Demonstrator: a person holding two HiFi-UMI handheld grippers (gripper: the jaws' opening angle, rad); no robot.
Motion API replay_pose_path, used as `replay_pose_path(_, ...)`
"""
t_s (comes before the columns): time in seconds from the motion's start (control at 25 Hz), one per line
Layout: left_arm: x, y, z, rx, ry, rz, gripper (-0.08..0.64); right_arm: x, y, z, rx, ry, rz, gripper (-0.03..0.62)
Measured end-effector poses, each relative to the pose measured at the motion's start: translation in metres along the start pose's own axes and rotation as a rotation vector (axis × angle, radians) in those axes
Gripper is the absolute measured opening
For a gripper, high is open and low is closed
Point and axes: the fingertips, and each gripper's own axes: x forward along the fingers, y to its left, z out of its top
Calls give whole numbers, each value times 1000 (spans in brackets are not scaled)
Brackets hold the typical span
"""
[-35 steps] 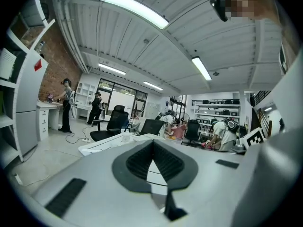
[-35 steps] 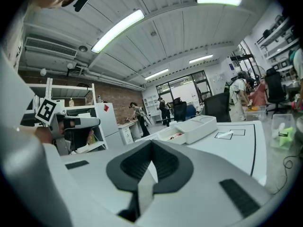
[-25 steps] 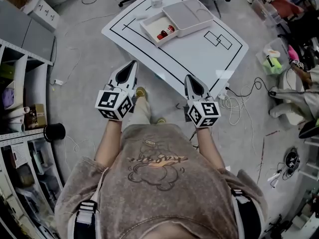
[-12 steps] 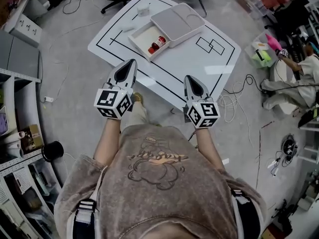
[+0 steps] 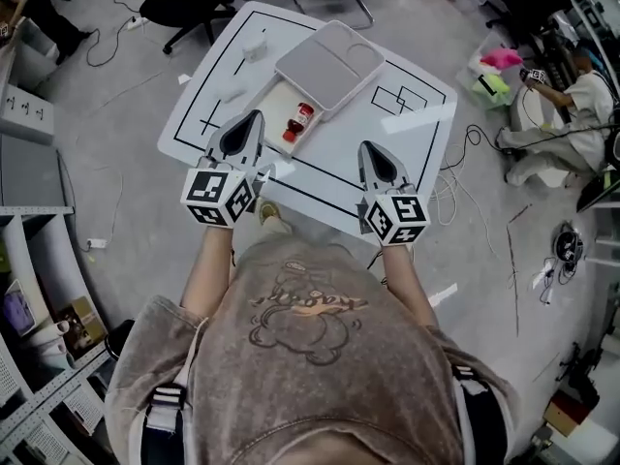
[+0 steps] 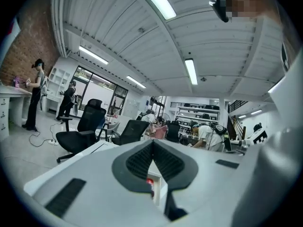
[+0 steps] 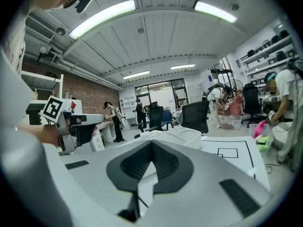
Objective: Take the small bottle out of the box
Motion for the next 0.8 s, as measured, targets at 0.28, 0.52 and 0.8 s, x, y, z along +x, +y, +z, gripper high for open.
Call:
replay_pose_path(0.28,44,22,3,-6,29,-122,8,30,-2,10,15,-13,-101,-3)
replay_pose_path(0.52,63,25,6,-13,39,-197,8,35,-3,11,29,-18,-163,-3)
replay_pose_path(0.8,73,21,4,-24,46,-213,8,32,-11,13,34,-27,-183,-3)
